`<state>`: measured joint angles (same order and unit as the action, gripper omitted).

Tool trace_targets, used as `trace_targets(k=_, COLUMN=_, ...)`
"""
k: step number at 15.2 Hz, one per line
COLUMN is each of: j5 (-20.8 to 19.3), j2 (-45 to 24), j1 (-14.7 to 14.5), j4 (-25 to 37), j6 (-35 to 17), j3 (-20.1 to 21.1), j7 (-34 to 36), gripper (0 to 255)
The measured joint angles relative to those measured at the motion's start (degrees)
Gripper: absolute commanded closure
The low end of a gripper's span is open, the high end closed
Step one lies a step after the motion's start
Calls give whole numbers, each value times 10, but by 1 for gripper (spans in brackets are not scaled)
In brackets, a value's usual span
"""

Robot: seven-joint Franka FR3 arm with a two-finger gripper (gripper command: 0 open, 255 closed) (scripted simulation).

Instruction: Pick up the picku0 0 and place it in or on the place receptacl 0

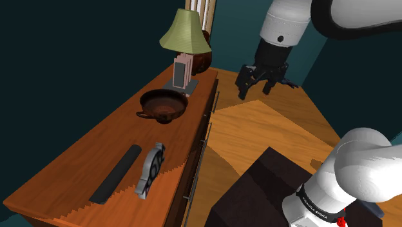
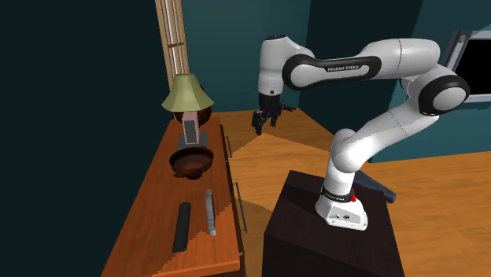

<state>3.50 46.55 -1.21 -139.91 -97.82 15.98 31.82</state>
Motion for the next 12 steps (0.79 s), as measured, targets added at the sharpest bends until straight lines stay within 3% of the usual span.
trace_targets(k=6, j5=53, j2=-36, j1=6, j4=10, j6=-29, j3=105, j7=157, gripper=0)
trace_targets(k=12, j5=72, j2=-130, j1=45, j4=63, j6=-75, j3=218, j7=316, gripper=0)
